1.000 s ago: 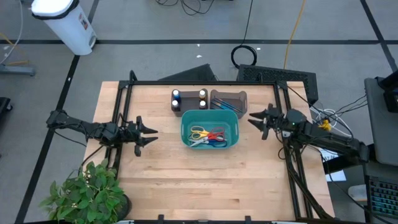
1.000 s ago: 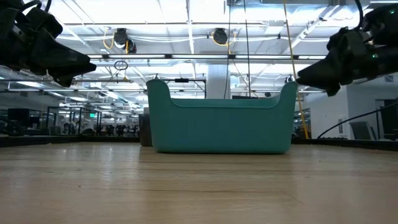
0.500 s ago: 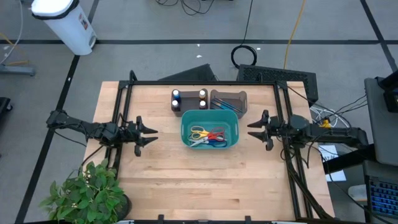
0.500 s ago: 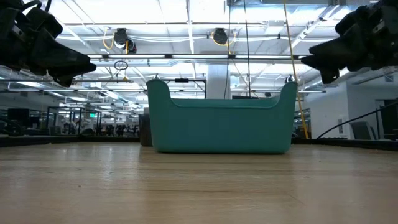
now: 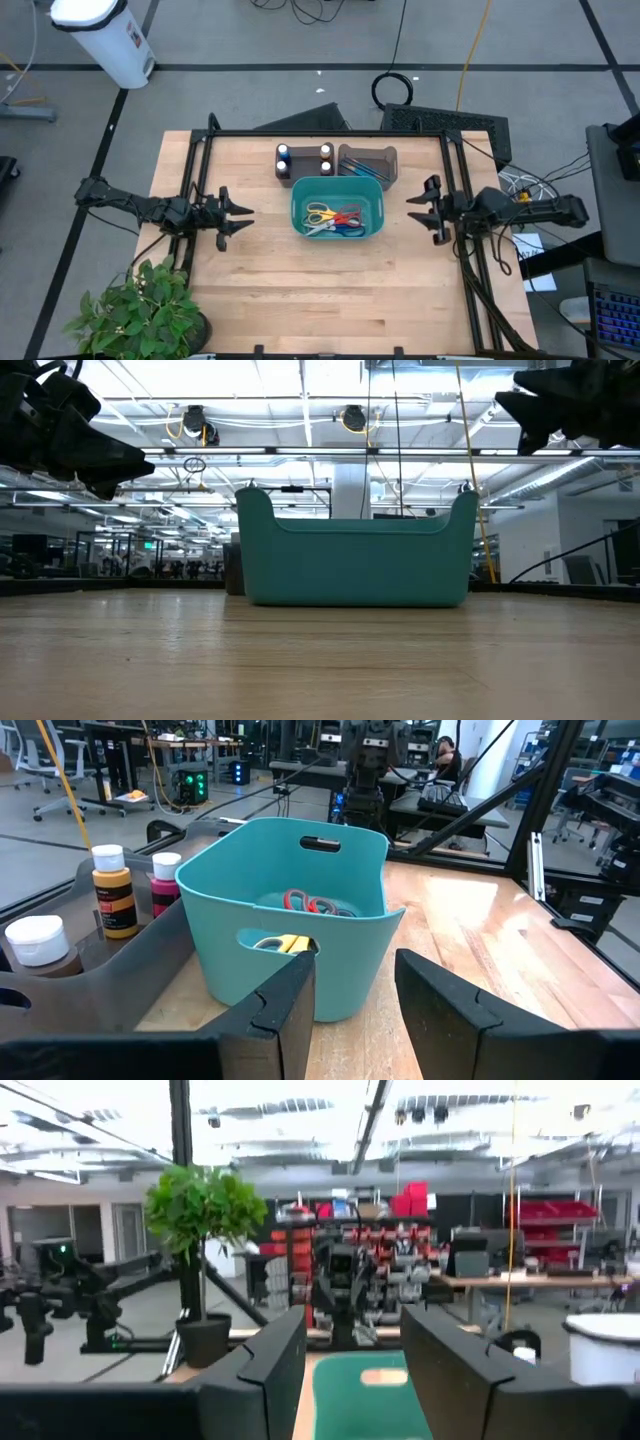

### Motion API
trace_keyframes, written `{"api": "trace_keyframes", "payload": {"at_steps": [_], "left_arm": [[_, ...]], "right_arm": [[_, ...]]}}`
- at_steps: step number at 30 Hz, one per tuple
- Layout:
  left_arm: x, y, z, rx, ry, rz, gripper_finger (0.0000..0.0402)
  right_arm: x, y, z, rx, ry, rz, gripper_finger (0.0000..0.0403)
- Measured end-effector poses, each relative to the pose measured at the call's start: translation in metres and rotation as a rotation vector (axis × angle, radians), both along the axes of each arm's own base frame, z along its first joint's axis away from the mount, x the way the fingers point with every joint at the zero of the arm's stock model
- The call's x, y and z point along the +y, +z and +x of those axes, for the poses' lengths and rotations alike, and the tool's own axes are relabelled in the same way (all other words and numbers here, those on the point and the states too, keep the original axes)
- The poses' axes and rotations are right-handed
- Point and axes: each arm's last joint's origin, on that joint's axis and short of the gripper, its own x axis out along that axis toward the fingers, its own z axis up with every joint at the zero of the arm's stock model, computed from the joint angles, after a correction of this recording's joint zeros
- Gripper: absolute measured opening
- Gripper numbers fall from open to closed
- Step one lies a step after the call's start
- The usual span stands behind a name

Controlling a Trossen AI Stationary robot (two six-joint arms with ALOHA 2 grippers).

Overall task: Pick & Place Paint Supplies
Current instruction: Return to home position

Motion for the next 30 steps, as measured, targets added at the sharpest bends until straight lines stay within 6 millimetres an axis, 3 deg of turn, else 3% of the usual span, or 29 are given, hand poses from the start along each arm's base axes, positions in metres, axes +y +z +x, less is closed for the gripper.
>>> {"api": "trace_keyframes", "payload": {"at_steps": [6,14,30], "left_arm": [[0.0,0.0,0.0,0.0,0.0,0.0,0.0147],[0.0,0.0,0.0,0.0,0.0,0.0,0.0147],[0.0,0.0,0.0,0.0,0.0,0.0,0.0147]], "right_arm": [[0.0,-0.003,-0.002,0.026,-0.03,-0.073,0.0155],[-0.005,-0.02,-0.002,0.202,-0.159,-0.021,0.0155],[-0.003,-0.03,-0.005,0.291,-0.108,-0.118,0.0155]]}}
